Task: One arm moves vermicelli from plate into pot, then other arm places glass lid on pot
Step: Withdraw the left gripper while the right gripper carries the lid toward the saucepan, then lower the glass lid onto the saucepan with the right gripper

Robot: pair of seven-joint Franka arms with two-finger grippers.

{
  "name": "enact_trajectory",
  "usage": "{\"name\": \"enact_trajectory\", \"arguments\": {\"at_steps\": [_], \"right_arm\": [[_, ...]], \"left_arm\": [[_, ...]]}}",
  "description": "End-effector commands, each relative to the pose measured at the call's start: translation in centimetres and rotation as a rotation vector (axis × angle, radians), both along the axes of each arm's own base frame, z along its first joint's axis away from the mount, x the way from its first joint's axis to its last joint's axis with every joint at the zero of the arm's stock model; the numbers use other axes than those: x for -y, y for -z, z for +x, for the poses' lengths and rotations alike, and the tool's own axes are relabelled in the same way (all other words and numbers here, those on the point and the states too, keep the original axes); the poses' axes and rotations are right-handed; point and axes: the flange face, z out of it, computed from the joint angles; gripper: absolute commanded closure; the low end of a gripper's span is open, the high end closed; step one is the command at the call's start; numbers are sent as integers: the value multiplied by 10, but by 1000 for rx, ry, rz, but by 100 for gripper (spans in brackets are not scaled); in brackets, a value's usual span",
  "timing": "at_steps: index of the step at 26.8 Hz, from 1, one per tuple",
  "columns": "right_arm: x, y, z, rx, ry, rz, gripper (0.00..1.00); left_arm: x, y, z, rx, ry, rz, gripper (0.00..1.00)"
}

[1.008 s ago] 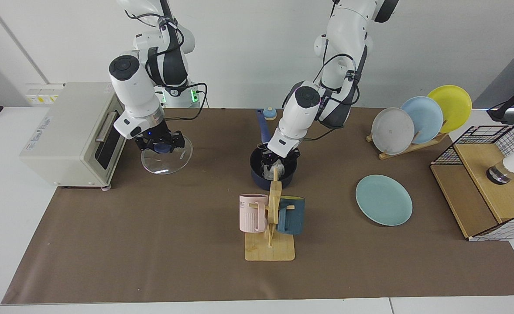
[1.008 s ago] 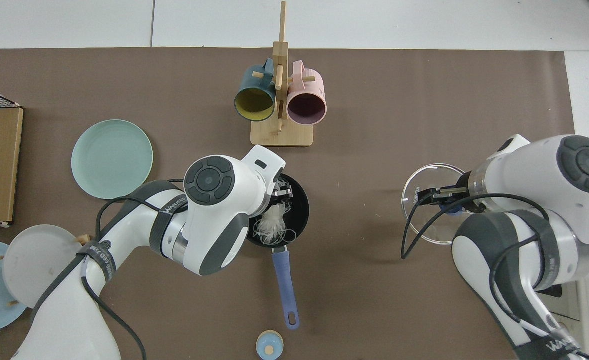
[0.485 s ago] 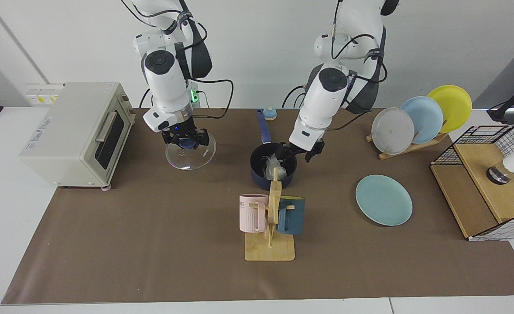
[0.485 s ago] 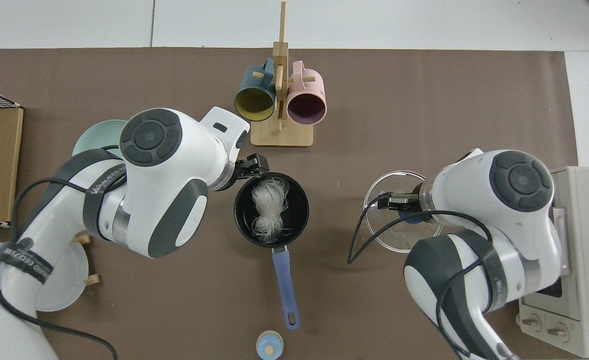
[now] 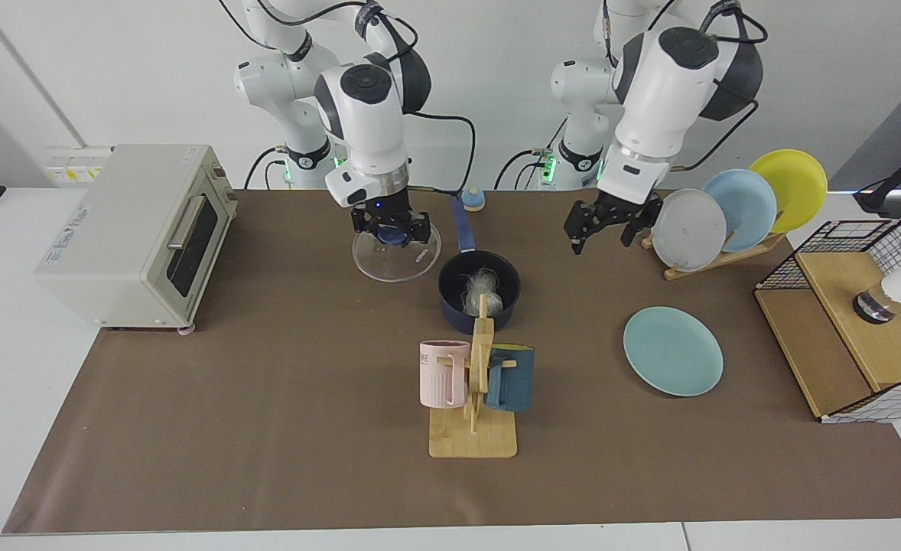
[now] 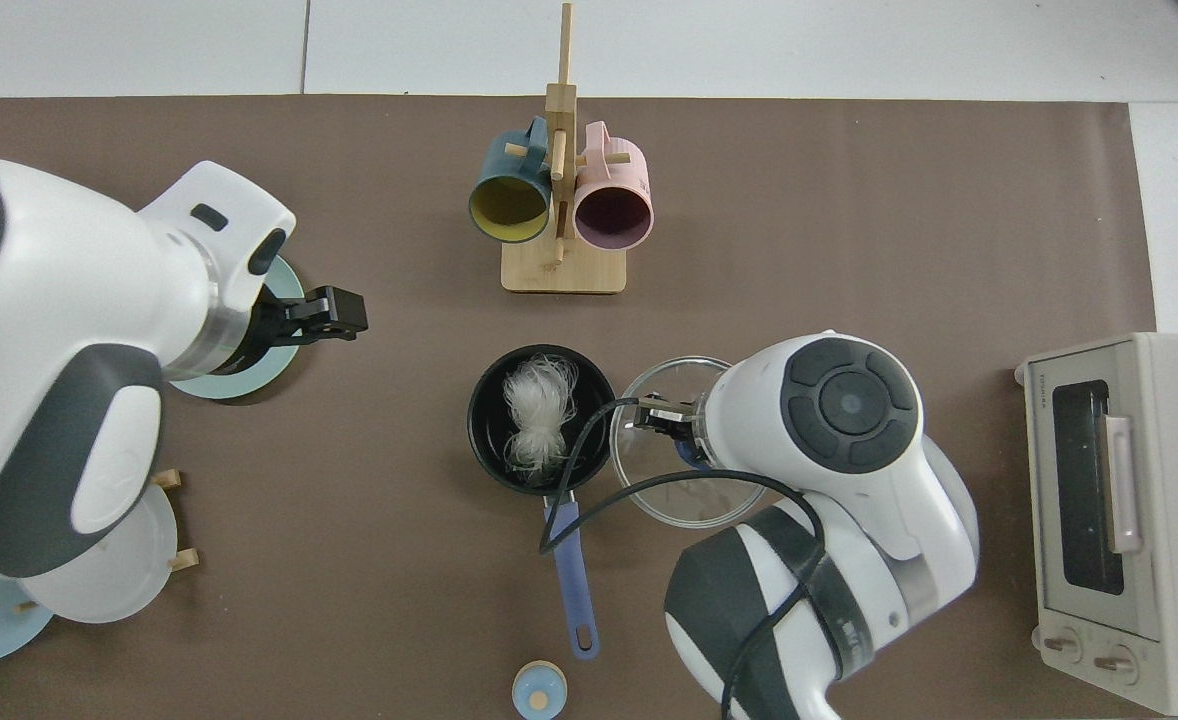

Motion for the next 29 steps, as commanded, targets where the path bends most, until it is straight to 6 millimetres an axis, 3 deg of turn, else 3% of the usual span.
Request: {"name": "enact_trajectory", "arguments": {"at_steps": [1,6,12,15,18,23,29], "right_arm": [[-45,1,14,-10,56,-9,100],[-82,23,7,-24,90,-26,100],[-119,37,30,-9,132,-11,100],[-133,45,46,-1,170,-13,100],[-152,53,48,9,163,-21,100],[-154,65,53,8,173,-25,100],[-163,65,50,27,177,-36,100]], "left_arm": [[-53,-23,-12,-13,56,35,0],[-103,-30,-9,-7,74,30,0],[-140,-34,-11,-11,110,30,0],[-140,-34,-11,-11,113,32,0],[-141,-35,-11,-8,113,32,0],[-138,-34,-13,-19,107,29,0],[-130,-34,-20,-53,196,35,0]]}}
